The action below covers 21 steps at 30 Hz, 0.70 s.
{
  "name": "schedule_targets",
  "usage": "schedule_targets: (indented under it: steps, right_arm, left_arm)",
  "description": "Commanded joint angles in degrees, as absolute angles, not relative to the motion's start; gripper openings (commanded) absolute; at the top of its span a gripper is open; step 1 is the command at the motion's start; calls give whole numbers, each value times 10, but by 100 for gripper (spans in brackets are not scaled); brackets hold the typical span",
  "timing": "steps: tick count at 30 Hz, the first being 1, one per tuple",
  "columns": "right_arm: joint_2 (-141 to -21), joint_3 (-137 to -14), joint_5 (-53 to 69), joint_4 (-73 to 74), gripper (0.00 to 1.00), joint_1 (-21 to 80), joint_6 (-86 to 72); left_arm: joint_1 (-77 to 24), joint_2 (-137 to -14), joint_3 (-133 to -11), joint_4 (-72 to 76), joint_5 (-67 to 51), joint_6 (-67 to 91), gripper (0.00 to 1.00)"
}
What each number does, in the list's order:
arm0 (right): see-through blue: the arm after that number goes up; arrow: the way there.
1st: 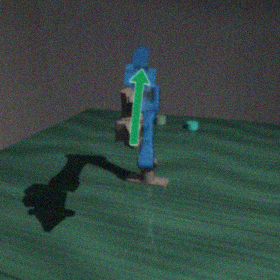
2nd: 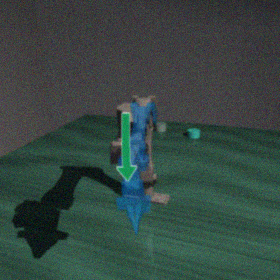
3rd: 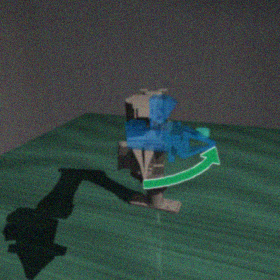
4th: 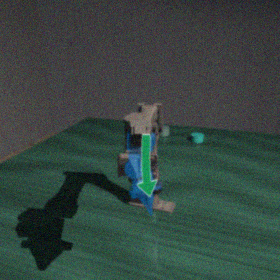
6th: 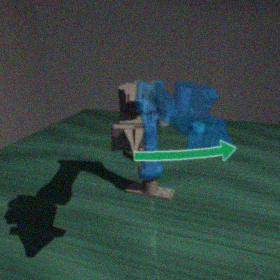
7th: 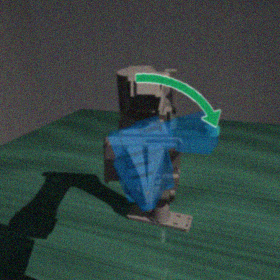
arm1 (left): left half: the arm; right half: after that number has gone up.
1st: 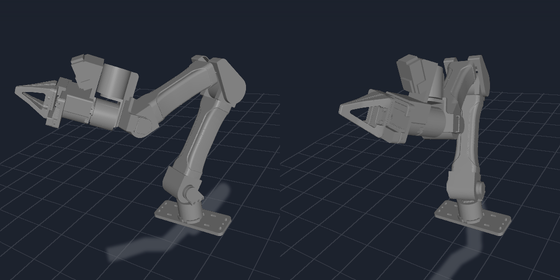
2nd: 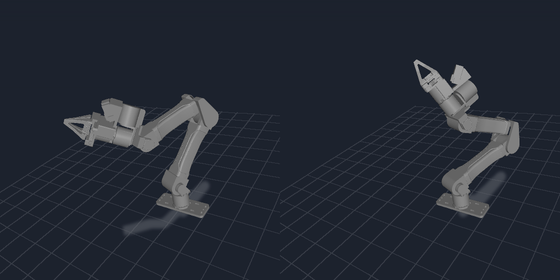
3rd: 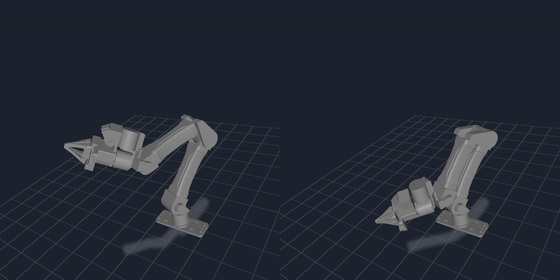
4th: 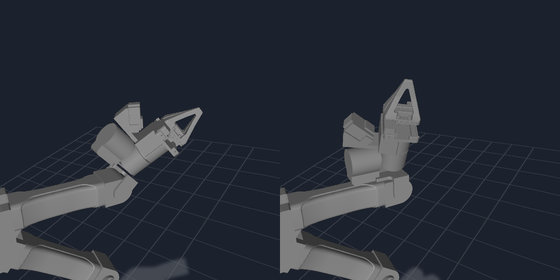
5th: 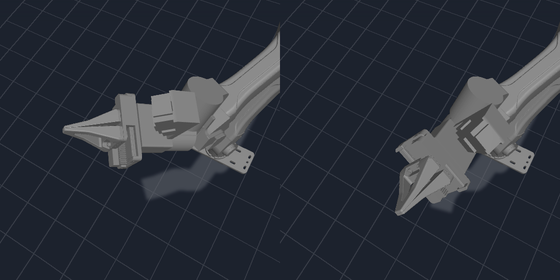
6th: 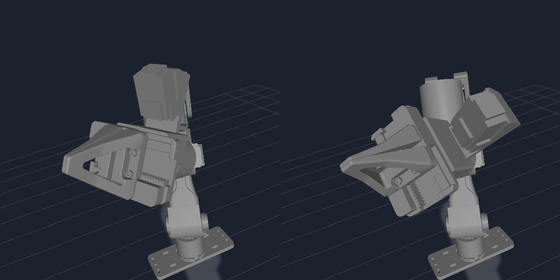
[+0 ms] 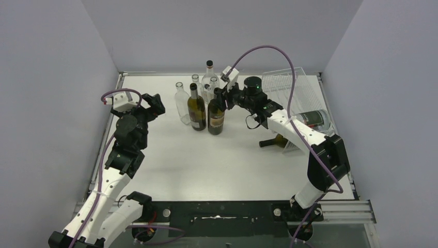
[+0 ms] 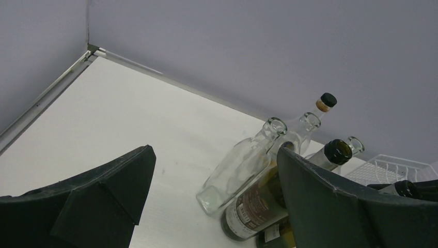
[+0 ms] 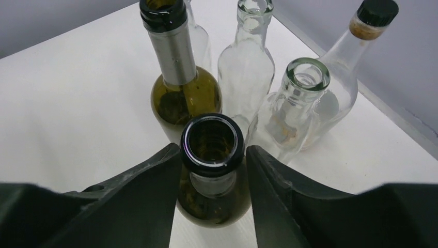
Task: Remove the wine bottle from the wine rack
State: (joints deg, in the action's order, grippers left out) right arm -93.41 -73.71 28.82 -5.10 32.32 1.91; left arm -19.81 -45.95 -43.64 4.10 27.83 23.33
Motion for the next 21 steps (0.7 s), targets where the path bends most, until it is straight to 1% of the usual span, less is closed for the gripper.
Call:
schedule_targets:
  steps: [1,2,3,5,6,13,21]
  right_arm:
    - [-927,-775,279,-99,59,339,39]
    - [-928,-780,278,-96,66,340,42]
    - [-929,-784,275,-93,69,341,43]
    - [-929,-791,269,-87,75,342,44]
    - [-929,-794,267,-83,77,342,45]
    - [-910,-799,266,-63,87,342,59]
    - [-869,-794,269,-39,90,345,80]
  left_arm:
    - [-196,-454,-442,73,274,234,90]
    - [-196,-454,-443,73,275,234,90]
    - [-196,-454,-442,72,275,234,90]
    - [-196,-454,-442,72,276,234,90]
    - [-196,-455,-442,72,276,234,90]
    - [-196,-456,-443,73,272,236,90]
    - [-196,-459,-442,73,272,236,90]
